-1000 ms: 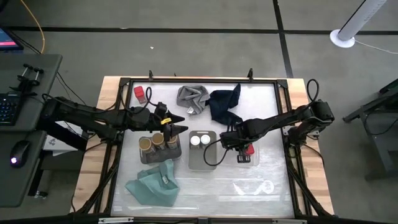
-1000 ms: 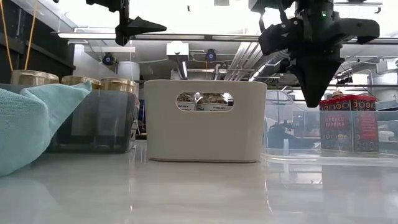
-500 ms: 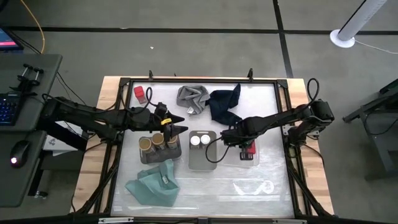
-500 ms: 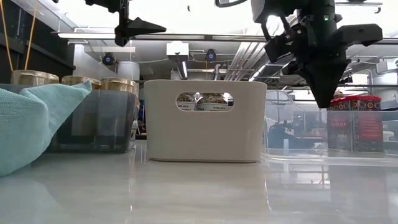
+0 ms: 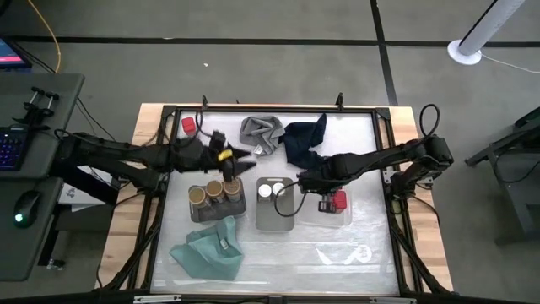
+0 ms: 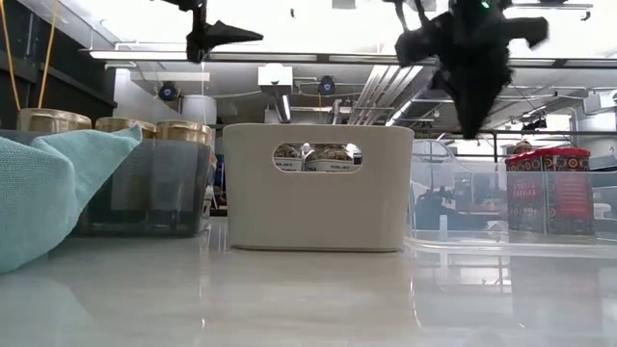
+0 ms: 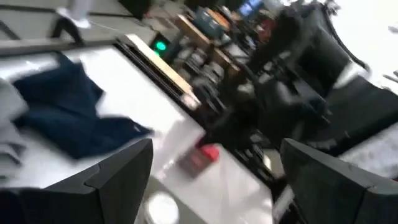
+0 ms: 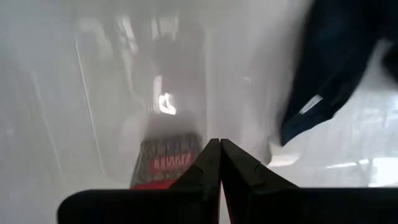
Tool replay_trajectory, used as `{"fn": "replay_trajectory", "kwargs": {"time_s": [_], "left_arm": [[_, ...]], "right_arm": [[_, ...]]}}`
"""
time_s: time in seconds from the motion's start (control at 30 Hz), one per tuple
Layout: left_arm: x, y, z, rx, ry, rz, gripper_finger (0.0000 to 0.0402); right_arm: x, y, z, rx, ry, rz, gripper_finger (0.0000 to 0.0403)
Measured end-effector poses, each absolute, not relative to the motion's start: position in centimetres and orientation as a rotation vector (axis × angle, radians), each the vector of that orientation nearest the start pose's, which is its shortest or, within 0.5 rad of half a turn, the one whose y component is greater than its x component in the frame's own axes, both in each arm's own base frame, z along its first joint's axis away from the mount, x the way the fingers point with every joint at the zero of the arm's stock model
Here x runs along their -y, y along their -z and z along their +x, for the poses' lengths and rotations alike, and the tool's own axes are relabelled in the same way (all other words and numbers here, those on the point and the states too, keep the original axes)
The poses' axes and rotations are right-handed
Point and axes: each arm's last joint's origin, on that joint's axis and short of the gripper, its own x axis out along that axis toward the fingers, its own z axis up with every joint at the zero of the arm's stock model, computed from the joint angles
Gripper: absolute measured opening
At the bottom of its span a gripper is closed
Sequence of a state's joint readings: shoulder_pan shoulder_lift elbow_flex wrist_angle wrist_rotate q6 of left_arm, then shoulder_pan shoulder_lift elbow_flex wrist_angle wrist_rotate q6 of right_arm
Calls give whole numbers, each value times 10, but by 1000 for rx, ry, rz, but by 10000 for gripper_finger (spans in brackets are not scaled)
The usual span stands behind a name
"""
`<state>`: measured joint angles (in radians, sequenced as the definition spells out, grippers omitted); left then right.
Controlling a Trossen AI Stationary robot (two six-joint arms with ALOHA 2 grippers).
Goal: Sort spices by type
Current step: Put the bottom red seasoning can into the transparent bin, then put the red seasoning can into the transparent bin
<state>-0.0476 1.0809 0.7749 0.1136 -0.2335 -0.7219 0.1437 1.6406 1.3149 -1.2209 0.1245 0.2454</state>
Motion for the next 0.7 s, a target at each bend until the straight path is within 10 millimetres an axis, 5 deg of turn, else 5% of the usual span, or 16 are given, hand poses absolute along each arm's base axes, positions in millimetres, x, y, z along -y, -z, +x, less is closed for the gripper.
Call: {"fn": "replay_trajectory", "kwargs": {"time_s": [0.2,0.43,0.7], "left_arm": [[-49,-326,226,-418,-675,-549,337],[-113,-278,178,-726,-1242,-601,337],[-142,-236,143,-657,-1525,-816,337]], "right_arm": [[-29,-278,303,-1386,276,76,0],[-25,-289,310,-1285,370,192,0],[-36,-288,311,-1261,383,235,0]]}}
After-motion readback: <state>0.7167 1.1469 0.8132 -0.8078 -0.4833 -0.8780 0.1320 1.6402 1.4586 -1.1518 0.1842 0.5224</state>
